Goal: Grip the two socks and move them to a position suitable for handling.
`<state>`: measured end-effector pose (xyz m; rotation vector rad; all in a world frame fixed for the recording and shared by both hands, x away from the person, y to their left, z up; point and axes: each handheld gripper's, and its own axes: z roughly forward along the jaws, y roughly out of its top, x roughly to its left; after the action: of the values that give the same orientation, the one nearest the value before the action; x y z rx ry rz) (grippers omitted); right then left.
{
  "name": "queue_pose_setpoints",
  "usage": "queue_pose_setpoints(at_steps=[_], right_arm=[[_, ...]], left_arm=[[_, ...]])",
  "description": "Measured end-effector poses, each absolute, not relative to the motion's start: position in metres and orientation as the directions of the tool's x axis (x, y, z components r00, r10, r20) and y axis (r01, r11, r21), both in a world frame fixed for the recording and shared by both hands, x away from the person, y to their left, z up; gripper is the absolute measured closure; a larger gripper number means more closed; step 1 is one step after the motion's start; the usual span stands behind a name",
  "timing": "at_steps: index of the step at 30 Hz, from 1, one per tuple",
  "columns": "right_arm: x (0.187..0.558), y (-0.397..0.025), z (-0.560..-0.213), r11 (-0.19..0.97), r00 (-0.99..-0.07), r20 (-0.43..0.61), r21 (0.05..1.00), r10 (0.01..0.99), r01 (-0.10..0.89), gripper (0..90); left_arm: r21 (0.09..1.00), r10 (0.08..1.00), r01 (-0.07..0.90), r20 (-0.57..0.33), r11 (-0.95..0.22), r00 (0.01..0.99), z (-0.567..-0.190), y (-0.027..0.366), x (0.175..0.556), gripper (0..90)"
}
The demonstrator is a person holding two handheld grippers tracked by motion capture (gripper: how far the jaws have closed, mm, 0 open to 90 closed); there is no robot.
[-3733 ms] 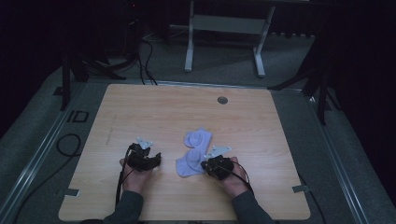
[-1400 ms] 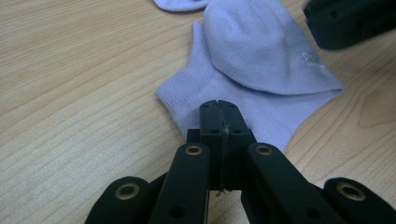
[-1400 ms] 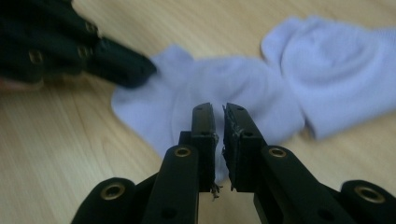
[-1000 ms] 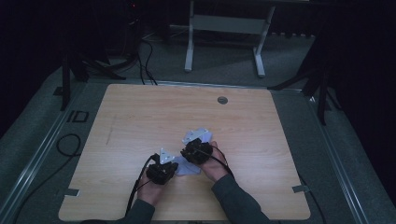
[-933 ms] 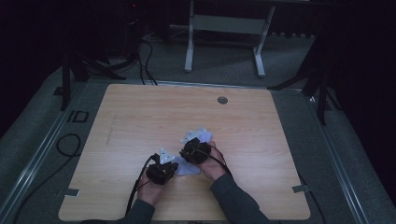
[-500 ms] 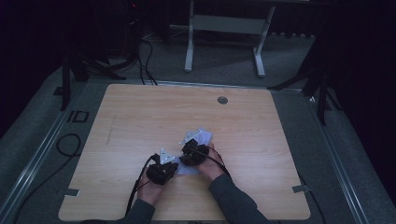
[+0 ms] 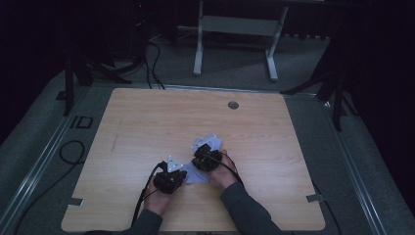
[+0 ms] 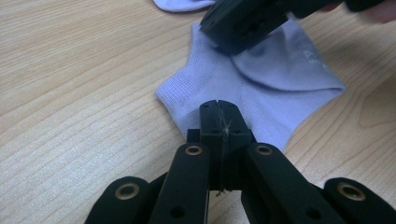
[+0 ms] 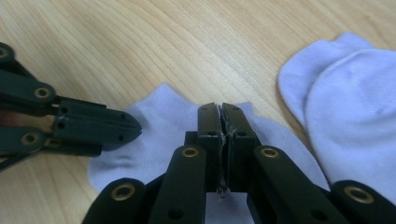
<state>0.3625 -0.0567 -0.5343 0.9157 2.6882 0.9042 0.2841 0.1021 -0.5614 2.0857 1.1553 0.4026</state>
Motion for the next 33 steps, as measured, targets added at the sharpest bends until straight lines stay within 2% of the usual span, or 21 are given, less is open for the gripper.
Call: queue_pose_setpoints(at_steps=[15,33], right_arm=[[0.341,-0.107,-0.516,0.538,-0.766,0.072,0.669,0.639,0.512,86.3],[0.311,-0.179,-0.528,0.42,-0.665,0.12,0.689,0.737,0.59,85.8]], left_arm=[[0.713,0.832,0.611,-0.073,-0.343,0.551,-0.562,0.103,0.285,89.9],[0.713,0.831,0.614,-0.078,-0.339,0.55,-0.562,0.103,0.285,89.8]])
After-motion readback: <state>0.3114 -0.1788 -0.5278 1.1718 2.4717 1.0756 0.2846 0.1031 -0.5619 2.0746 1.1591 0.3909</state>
